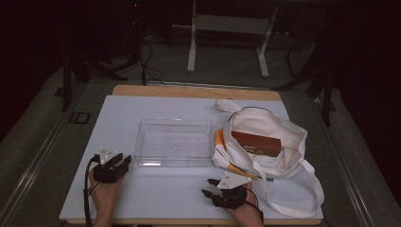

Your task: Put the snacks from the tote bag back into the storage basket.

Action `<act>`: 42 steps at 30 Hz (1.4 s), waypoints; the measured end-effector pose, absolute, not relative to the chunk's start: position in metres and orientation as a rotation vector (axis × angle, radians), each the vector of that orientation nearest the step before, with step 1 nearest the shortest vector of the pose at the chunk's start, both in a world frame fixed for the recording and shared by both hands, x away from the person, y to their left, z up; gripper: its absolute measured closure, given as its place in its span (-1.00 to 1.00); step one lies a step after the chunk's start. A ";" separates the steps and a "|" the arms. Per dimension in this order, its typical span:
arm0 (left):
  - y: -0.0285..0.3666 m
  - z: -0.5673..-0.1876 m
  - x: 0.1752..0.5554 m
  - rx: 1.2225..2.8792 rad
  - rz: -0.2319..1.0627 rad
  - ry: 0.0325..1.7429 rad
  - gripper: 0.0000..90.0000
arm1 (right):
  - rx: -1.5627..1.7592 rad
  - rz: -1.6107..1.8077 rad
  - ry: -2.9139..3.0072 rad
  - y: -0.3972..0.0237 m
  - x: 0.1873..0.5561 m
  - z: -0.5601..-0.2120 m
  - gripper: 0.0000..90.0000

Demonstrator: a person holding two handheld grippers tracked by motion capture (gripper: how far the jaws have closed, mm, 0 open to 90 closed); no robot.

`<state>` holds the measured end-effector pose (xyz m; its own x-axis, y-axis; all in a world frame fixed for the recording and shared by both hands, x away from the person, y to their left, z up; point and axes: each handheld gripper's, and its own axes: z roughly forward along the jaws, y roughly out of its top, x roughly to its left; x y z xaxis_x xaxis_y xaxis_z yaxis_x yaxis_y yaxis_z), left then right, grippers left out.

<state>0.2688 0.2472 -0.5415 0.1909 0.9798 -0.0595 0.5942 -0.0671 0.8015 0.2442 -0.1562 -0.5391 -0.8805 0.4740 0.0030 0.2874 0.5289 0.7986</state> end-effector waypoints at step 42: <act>0.252 -0.541 0.268 1.702 0.671 1.511 0.32 | 0.643 1.231 2.535 -0.167 0.263 -0.511 0.22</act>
